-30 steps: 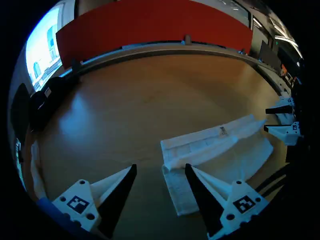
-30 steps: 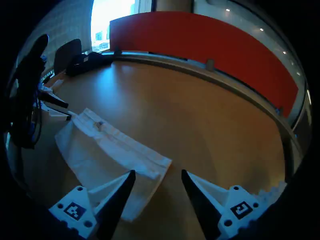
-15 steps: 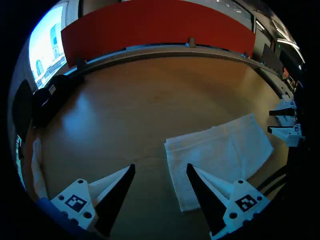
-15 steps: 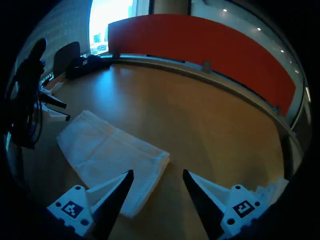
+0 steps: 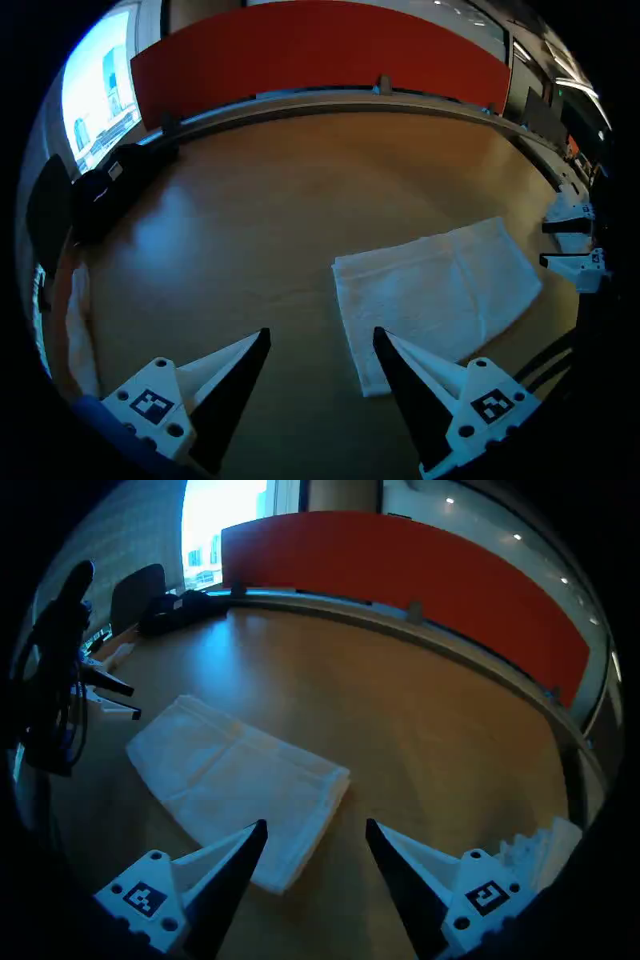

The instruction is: Fold towel

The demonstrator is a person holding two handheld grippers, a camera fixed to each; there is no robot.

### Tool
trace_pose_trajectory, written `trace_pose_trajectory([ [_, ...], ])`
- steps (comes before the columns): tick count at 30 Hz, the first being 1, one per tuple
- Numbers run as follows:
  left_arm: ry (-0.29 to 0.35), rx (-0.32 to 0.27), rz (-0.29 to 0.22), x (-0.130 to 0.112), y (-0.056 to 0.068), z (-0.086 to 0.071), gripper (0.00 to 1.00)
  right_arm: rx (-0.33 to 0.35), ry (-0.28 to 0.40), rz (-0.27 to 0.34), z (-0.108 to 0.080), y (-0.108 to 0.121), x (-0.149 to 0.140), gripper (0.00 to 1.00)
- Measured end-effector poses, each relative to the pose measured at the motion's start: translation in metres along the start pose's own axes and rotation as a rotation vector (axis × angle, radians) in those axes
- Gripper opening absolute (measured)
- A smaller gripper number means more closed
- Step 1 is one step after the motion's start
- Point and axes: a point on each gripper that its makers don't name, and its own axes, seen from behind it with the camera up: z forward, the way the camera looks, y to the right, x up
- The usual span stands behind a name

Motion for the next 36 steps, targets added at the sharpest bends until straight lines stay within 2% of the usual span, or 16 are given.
trace_pose_trajectory([
  [8, -0.009, 0.017, -0.036, -0.022, -0.006, -0.017, 0.95, -0.002, -0.002, 0.013, -0.016, -0.008, -0.013, 0.95],
  [17, -0.007, 0.034, -0.050, -0.032, -0.012, -0.026, 0.95, 0.001, -0.005, 0.006, -0.022, -0.009, -0.017, 0.95],
  [24, 0.007, 0.054, -0.054, -0.038, -0.020, -0.037, 0.95, 0.027, -0.009, -0.029, -0.020, -0.013, -0.017, 0.95],
  [36, 0.021, 0.089, -0.102, -0.050, -0.038, -0.056, 0.95, 0.087, -0.028, -0.105, -0.016, -0.024, -0.018, 0.95],
])
